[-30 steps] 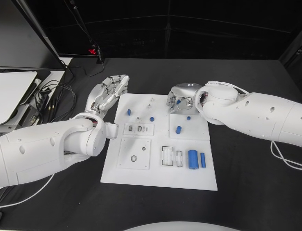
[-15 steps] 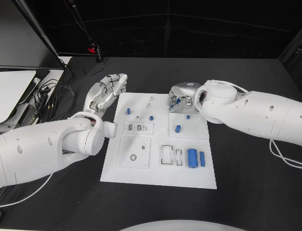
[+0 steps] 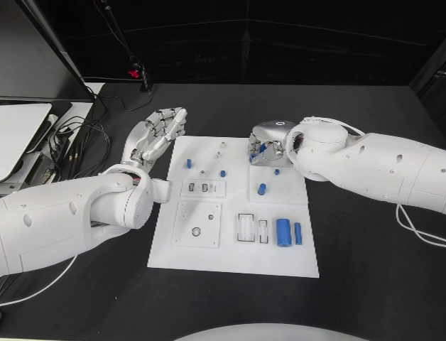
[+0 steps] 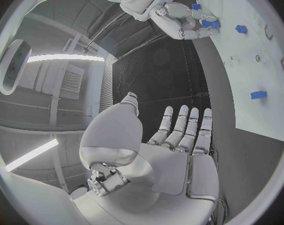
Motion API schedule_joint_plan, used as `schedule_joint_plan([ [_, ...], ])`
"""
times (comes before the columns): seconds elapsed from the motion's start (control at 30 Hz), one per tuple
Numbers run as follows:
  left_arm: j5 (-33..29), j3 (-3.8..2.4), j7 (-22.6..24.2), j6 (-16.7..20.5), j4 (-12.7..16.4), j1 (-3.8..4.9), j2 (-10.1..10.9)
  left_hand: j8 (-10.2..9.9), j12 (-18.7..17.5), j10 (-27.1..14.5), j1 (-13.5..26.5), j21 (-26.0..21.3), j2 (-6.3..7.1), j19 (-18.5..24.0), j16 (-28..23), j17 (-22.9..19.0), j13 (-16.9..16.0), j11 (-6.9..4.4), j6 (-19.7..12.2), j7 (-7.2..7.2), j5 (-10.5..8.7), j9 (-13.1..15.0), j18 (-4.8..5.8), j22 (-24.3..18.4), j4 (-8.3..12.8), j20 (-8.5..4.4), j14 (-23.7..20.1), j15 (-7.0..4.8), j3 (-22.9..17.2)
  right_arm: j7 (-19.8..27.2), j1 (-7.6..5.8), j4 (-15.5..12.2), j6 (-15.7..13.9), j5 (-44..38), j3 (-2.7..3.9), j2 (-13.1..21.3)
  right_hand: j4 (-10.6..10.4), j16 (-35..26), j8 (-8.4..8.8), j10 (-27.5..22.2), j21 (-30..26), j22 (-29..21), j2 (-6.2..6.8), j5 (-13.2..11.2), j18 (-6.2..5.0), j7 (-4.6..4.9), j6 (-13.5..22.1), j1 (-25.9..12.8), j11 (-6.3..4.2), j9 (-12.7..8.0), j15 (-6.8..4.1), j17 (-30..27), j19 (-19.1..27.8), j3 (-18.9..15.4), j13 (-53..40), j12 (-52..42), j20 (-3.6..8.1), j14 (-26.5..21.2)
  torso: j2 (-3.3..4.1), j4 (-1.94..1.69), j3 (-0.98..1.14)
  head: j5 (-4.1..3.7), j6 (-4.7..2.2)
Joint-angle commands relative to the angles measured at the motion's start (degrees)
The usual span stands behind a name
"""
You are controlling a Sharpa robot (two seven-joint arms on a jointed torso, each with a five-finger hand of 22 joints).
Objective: Assemble the parts on the task board
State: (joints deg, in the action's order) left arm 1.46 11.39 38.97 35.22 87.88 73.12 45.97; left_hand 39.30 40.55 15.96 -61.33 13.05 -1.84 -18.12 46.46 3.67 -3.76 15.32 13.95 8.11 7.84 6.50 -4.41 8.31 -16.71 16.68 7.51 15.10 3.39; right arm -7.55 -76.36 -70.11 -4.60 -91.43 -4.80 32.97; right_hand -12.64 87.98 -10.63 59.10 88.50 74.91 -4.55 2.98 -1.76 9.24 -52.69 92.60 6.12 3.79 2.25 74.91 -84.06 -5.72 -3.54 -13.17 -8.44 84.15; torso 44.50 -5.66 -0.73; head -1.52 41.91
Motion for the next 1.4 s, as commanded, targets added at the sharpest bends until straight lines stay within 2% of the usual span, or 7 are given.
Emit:
schedule_joint_plan([
  [0.03, 0.4, -0.05, 17.5, -0.6, 0.0, 0.1, -0.1, 0.3, 0.4, 0.3, 0.0, 0.3, -0.65, -0.1, 0.3, 0.1, 0.0, 0.0, 0.4, 8.98, 0.18, -0.1, -0.65, 0.1, 0.0, -0.03, 0.1, 0.17, 0.2, -0.7, -0.07, 0.0, 1.2, -0.4, 0.01, -0.2, -0.5, -0.3, 0.34, 0.5, -0.3, 9.3, 0.21, -0.3, 0.32, -0.01, -0.5, 0.6, 0.05, 0.1, -0.3, 1.7, -2.3, 0.0, 0.0, 0.3, 0.15, 3.3, -0.02, -0.05, -0.03, -0.07, 0.07],
  [0.2, 0.4, -0.05, 17.5, -0.7, -0.1, 0.1, -0.1, 0.4, 0.4, 0.4, -0.1, 0.3, -0.77, -0.1, 0.3, 0.1, 0.0, 0.0, 0.5, 8.98, 0.36, -0.1, -0.64, 0.0, 0.0, -0.03, 0.1, 0.17, 0.3, -0.7, -0.05, 0.0, 1.2, -0.9, 0.01, -0.3, -0.7, -0.4, 0.24, 2.3, -0.3, 9.2, 0.0, -0.3, 0.3, -0.23, -1.8, 1.3, -0.32, 0.2, -0.56, 1.6, -2.3, 0.4, 0.0, 0.5, 0.32, 3.3, -0.02, -0.12, -0.04, -0.12, 0.24],
  [0.57, 0.4, -0.05, 17.4, -0.7, 0.0, 0.1, -0.1, 0.4, 0.4, 0.4, -0.2, 0.3, -0.83, -0.1, 0.4, 0.1, 0.0, 0.0, 0.5, 8.98, 0.44, -0.2, -0.64, 0.0, 0.0, -0.04, 0.1, 0.17, 0.3, -1.7, 0.14, -0.7, 1.1, -4.0, 0.01, -0.3, -1.1, -0.4, -1.39, 8.3, -0.5, 8.8, -0.08, -0.3, 0.21, -1.54, -8.2, 3.8, -1.89, 0.9, -1.94, 1.8, -2.1, 1.8, 0.1, 1.8, 1.63, 3.4, -0.07, -0.15, -0.04, -0.1, 0.45],
  [0.93, 0.4, -0.05, 17.4, -0.8, 0.0, 0.1, -0.1, 0.5, 0.4, 0.4, -0.3, 0.3, -0.88, -0.1, 0.4, 0.1, 0.0, -0.01, 0.6, 8.98, 0.54, -0.2, -0.64, 0.1, 0.0, -0.04, 0.1, 0.17, 0.4, 0.4, 0.26, -1.7, -9.5, -5.0, 0.01, 0.1, -2.0, -0.5, -0.79, 9.9, -0.4, 9.3, 0.17, -0.2, 0.35, -1.85, -9.4, 4.6, -2.19, 0.6, -2.28, 1.8, -2.4, 2.4, 0.1, 3.8, 2.07, 3.4, -0.09, -0.21, -0.04, -0.14, 0.38],
  [1.1, 0.4, -0.04, 17.4, -0.8, 0.1, 0.1, 0.0, 0.5, 0.4, 0.4, -0.3, 0.3, -0.88, -0.1, 0.4, 0.1, 0.0, -0.01, 0.6, 8.98, 0.54, -0.2, -0.64, 0.1, 0.0, -0.04, 0.1, 0.17, 0.4, 2.6, 0.26, -2.6, -14.6, -5.1, 0.05, 0.8, -2.1, -0.5, -0.49, 10.3, -0.3, 9.6, 0.13, -0.2, 0.4, -1.88, -9.6, 5.1, -2.21, 0.5, -2.31, 2.2, -2.6, 2.9, 0.1, 4.6, 2.14, 3.5, -0.12, -0.03, -0.15, 0.42, 0.18],
  [1.3, 0.4, -0.03, 17.3, -0.9, 0.1, 0.1, -0.1, 0.5, 0.4, 0.4, -0.3, 0.3, -0.88, -0.1, 0.4, 0.1, 0.0, -0.01, 0.6, 8.98, 0.54, -0.2, -0.64, 0.1, 0.0, -0.04, 0.1, 0.17, 0.4, 4.6, 0.24, -3.3, -17.7, -5.2, 1.74, 1.1, -2.3, -0.4, -0.33, 10.5, -0.2, 9.7, 0.28, -0.2, 0.44, -1.86, -9.8, 5.2, -2.18, 0.5, -2.29, 2.4, -2.7, 3.0, 0.1, 5.0, 2.15, 3.6, -0.13, -0.18, -0.21, 0.25, 0.03],
  [1.4, 0.4, -0.03, 17.3, -0.9, -0.1, 0.1, -0.2, 0.5, 0.4, 0.4, -0.3, 0.3, -0.88, -0.1, 0.4, 0.1, 0.0, -0.01, 0.6, 8.98, 0.54, -0.2, -0.64, 0.1, 0.0, -0.04, 0.1, 0.17, 0.4, 5.3, 0.24, -2.8, -18.2, -5.2, 2.12, 0.7, -2.3, -0.4, -0.31, 10.5, -0.2, 9.7, 0.31, -0.2, 0.45, -1.86, -9.8, 5.2, -2.18, 0.5, -2.28, 2.4, -2.7, 3.0, 0.1, 5.1, 2.15, 3.6, -0.12, -0.35, -0.26, 0.34, -0.21],
])
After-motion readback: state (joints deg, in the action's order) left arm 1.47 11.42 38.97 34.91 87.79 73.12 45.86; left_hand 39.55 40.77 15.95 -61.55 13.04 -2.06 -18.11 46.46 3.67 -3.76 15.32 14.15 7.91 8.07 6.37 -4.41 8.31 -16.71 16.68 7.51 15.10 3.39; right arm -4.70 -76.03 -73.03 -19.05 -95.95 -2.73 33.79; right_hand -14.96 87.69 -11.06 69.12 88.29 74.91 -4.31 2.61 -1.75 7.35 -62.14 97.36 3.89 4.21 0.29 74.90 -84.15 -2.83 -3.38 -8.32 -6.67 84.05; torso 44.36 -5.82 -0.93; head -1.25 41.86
